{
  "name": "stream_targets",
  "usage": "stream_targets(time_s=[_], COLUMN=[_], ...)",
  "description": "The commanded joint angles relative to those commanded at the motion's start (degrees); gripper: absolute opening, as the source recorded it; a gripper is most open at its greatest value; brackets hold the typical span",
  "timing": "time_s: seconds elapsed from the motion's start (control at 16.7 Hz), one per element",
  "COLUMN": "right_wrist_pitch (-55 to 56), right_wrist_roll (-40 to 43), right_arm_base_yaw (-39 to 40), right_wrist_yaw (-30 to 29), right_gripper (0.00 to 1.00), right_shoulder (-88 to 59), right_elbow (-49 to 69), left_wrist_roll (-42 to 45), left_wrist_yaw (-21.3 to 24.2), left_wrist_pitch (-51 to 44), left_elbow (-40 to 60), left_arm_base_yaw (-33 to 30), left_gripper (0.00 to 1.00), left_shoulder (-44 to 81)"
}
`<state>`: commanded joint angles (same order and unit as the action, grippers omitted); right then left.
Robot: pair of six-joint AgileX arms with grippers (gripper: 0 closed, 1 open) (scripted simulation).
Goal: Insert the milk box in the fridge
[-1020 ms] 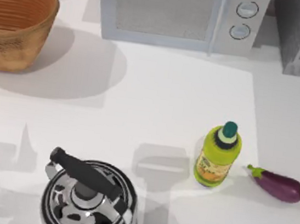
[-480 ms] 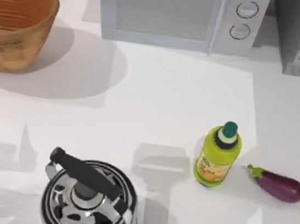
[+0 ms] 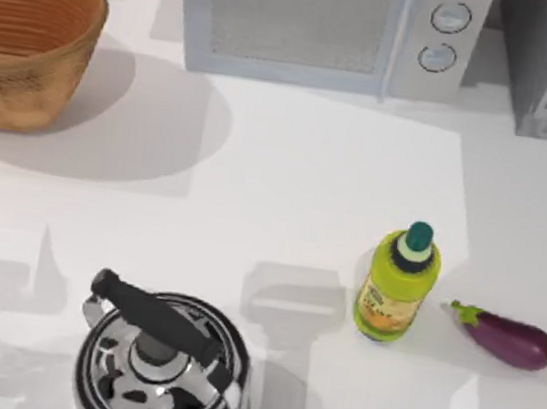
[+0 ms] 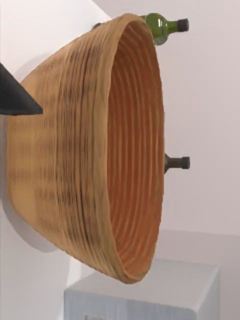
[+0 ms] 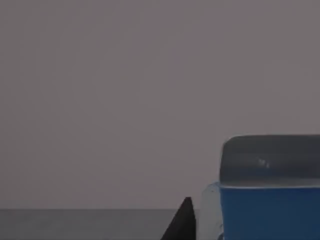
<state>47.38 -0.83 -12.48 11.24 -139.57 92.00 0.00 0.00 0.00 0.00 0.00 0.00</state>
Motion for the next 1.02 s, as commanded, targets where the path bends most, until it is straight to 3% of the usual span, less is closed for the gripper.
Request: stream_targets(time_s=[0.66, 1.02], right_wrist_pitch=[0.0, 0.0], right_wrist_roll=[0.0, 0.0], right_arm_base_yaw=[0.0, 0.0], right_wrist_yaw=[0.0, 0.0], right_gripper=[0.98, 1.00], right_shoulder=[0.0, 0.0], right_elbow=[0.0, 0.0], left_wrist_roll=[0.0, 0.0], left_wrist_yaw=[0.0, 0.0], left_wrist_pitch=[0.0, 0.0], left_elbow=[0.0, 0.0], left_arm_base_yaw=[0.0, 0.0], left_gripper=[1.00, 1.00], left_shoulder=[0.0, 0.0])
